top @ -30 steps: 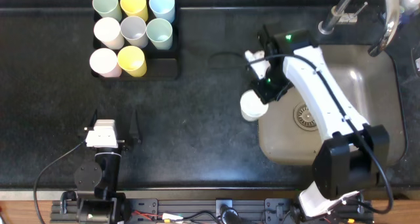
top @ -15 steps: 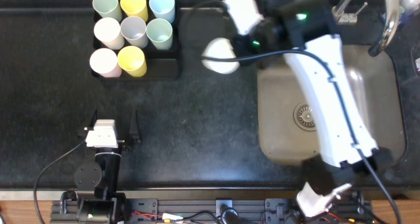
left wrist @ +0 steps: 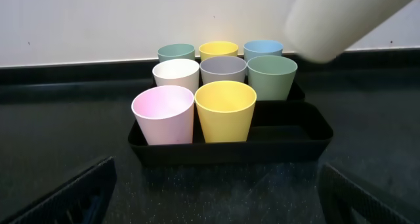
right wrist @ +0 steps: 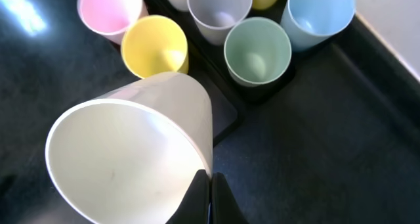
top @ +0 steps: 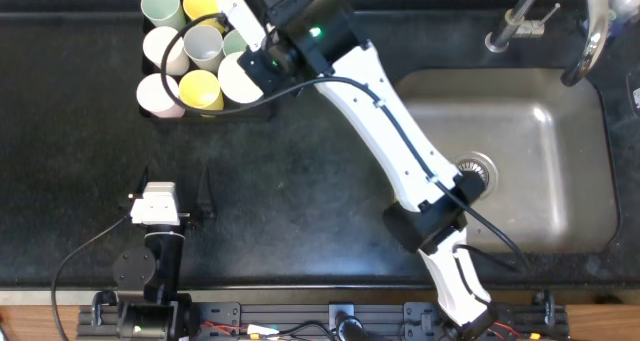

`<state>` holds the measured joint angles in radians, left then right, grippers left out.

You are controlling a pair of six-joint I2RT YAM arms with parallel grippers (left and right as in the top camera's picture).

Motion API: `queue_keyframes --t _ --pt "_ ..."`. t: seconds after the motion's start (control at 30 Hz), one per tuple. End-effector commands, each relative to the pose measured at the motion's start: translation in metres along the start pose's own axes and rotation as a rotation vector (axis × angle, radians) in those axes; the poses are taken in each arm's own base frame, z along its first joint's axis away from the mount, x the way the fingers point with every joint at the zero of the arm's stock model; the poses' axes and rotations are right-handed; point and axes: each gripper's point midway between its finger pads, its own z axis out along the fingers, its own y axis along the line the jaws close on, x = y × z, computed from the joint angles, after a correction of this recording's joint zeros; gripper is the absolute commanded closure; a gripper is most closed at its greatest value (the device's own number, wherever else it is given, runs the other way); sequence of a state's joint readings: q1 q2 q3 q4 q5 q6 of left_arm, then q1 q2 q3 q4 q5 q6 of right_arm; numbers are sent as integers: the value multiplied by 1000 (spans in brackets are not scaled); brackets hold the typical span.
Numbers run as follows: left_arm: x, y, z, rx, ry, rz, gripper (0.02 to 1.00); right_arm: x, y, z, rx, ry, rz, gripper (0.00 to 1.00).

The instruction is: Store Cups

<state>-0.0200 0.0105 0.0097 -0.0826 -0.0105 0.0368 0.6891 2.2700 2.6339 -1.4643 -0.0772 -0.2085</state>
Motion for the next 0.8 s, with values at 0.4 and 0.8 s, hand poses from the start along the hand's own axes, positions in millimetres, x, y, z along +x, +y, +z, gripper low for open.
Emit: queue_keyframes --t 0.4,0.8 --pt "0 -2 0 11 -4 20 20 11 -6 66 12 86 16 956" --pt "0 -2 0 11 -4 20 20 25 -8 97 3 147 10 958"
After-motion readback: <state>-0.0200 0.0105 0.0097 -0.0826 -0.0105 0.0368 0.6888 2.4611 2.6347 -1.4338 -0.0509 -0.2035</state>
